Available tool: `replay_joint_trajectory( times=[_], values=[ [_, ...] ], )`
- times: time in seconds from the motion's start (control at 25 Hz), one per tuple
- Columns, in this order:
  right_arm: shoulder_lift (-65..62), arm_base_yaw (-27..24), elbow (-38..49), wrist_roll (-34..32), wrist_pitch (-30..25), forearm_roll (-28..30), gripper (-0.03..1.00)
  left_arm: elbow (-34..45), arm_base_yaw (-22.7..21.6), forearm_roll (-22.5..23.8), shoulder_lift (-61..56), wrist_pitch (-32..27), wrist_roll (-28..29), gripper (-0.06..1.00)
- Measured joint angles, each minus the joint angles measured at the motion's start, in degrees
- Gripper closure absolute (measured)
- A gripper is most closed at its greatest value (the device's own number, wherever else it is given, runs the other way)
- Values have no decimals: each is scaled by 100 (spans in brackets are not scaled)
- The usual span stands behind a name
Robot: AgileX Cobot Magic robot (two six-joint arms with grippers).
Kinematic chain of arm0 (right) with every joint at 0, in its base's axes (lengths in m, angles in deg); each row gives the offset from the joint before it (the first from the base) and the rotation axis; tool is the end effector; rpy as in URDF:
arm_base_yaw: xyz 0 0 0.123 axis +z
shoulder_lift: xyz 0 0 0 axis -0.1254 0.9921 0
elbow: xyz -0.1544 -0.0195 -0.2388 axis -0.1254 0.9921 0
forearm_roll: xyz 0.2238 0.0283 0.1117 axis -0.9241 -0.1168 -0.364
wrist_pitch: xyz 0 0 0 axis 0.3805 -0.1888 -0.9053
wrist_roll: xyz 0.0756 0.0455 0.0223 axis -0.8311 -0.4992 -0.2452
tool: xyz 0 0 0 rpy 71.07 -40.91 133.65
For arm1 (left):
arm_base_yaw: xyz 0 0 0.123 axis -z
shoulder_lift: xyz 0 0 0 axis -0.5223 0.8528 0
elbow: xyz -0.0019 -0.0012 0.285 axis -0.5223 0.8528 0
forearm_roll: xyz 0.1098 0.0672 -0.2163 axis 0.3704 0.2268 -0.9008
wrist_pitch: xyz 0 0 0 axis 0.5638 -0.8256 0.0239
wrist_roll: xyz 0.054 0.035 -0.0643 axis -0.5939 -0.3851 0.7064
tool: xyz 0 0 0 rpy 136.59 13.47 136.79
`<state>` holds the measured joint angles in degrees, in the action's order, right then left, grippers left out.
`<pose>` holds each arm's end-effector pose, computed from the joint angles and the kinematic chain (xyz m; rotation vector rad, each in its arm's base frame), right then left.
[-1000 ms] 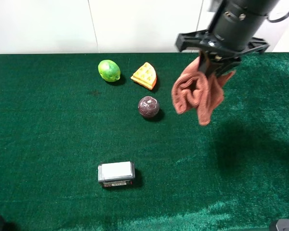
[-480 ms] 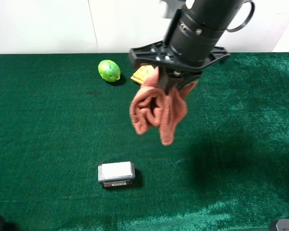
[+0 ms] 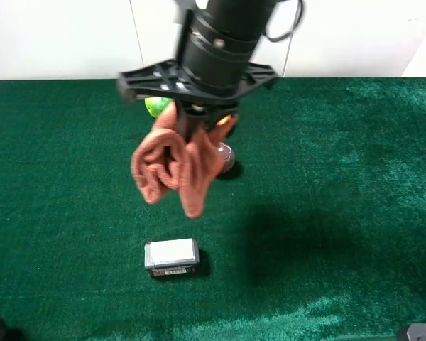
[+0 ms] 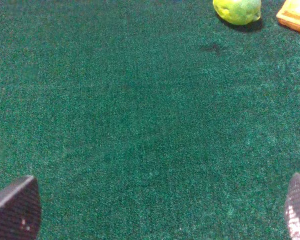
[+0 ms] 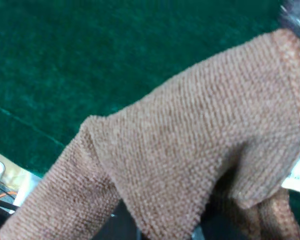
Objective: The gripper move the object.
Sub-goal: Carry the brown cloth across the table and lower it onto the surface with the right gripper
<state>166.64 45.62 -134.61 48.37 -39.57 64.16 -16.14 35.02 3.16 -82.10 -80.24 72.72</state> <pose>0.2111 0.3069 0.2807 -0.8667 2.8562 0.4884 -0.0059 0.0003 0.2771 0.0631 2.0400 -0.0387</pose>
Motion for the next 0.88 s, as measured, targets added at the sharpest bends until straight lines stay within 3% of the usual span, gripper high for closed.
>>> replay_joint_trajectory(
  times=[0.44, 0.88],
  values=[
    [1082, 740, -1460, 154, -315, 95, 89, 0, 0, 0, 0, 0, 0, -5],
    [1743, 1319, -1988, 274, -142, 127, 89, 0, 0, 0, 0, 0, 0, -5]
  ],
)
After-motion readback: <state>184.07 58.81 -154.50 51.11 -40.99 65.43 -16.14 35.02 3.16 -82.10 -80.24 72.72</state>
